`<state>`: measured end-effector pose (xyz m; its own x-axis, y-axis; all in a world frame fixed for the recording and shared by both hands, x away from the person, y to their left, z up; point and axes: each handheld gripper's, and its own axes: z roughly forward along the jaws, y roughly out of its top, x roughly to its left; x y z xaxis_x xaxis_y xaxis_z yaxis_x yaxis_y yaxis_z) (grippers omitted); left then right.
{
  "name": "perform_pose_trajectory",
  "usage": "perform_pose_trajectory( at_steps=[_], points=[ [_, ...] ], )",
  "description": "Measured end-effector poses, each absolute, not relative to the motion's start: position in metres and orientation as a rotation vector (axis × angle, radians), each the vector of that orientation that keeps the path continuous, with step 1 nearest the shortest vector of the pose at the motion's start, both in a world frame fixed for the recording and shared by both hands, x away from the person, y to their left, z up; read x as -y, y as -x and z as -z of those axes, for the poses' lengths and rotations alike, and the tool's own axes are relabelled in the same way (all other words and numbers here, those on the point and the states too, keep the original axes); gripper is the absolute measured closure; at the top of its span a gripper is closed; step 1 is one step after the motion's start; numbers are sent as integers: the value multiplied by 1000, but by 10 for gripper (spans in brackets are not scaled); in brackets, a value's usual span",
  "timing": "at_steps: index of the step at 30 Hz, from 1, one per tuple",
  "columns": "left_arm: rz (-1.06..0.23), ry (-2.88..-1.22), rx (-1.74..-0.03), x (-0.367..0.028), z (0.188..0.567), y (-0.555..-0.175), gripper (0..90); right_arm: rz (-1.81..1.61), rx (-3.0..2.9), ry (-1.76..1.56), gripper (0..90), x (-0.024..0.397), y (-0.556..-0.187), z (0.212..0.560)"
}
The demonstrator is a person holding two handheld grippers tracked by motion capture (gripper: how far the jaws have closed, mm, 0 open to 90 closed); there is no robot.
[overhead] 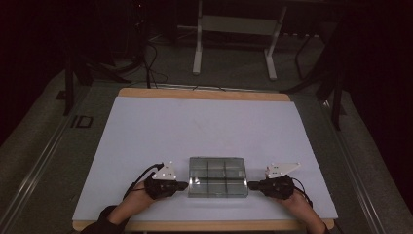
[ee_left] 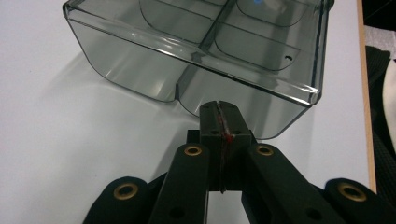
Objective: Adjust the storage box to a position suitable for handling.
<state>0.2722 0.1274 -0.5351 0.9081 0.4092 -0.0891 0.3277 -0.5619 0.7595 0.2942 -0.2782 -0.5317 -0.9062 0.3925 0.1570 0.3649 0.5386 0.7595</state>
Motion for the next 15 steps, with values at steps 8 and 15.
perform_pose_trajectory(
  at_steps=[8, 15],
  points=[
    [-119, -2210, -510, -128, 528, -270, 898, -1351, -2726, -662, 900, 277, -294, 529],
    [-124, -2189, -512, -130, 525, -271, 899, -1358, -2721, -656, 900, 277, -294, 527]
  ],
)
